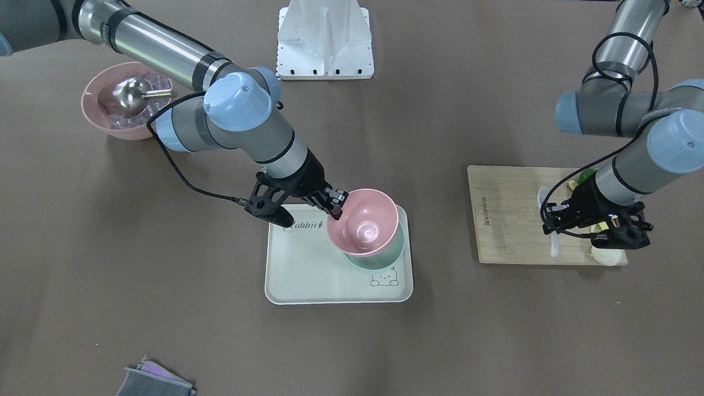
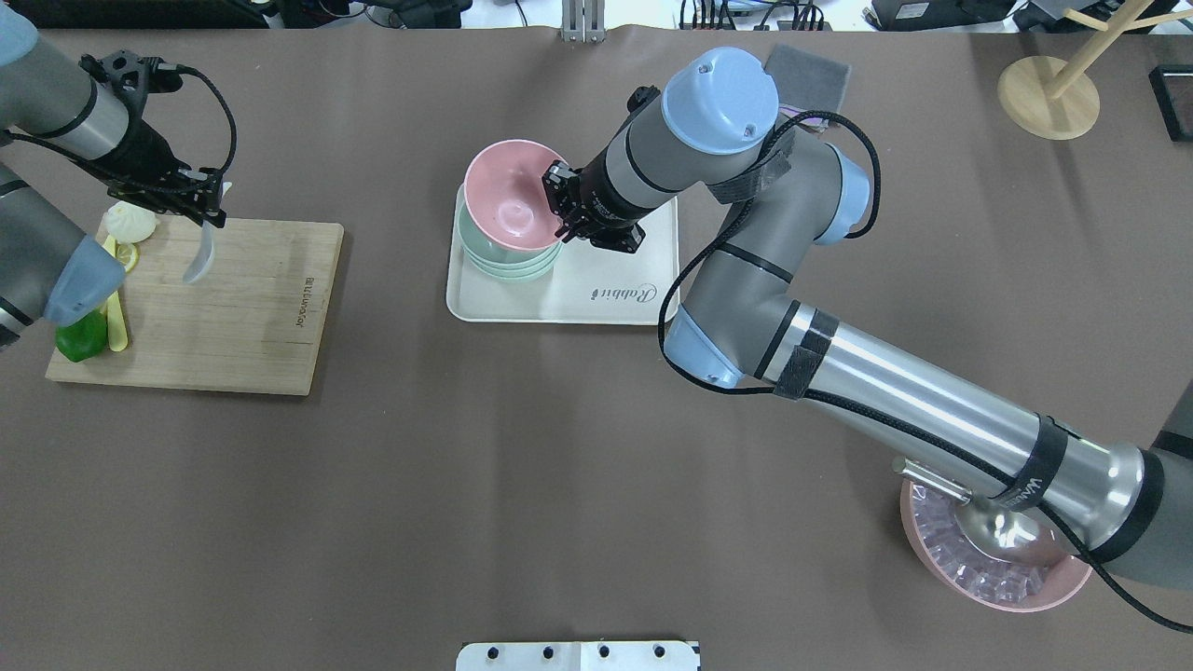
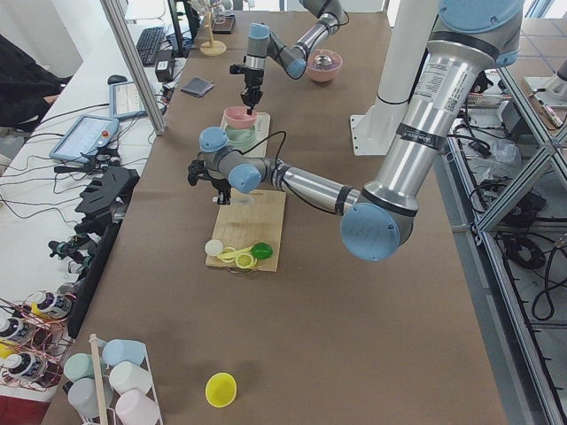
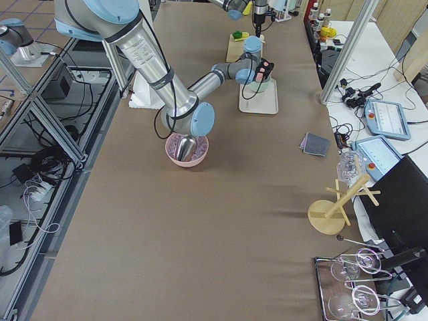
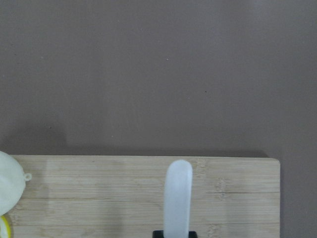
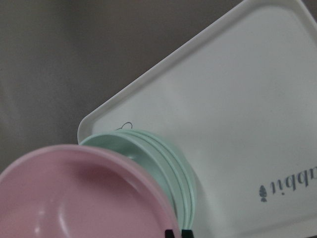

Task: Stack pink bowl on green and place spoon

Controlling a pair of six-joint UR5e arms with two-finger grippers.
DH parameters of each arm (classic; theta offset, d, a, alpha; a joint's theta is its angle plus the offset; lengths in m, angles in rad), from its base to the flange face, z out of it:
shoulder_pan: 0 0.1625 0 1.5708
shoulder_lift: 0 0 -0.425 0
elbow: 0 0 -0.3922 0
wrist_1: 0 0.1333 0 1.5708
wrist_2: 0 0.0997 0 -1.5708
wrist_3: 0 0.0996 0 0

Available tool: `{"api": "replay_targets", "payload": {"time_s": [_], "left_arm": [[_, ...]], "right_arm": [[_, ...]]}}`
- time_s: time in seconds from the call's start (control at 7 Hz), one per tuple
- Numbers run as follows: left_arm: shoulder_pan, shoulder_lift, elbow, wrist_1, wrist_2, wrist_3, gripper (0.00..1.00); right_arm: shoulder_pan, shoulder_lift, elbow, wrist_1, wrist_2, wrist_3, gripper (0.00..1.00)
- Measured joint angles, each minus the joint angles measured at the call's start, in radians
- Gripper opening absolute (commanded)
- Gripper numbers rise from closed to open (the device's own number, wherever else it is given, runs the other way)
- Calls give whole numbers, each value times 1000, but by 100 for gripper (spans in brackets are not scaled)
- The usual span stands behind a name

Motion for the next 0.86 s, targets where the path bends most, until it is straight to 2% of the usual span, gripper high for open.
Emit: {"api": "replay_targets", "payload": {"time_s": [0.86], "left_arm": [[0, 1, -1, -3, -2, -1, 0]], "right_arm": [[-16, 14, -13, 0, -27, -2, 0]]}}
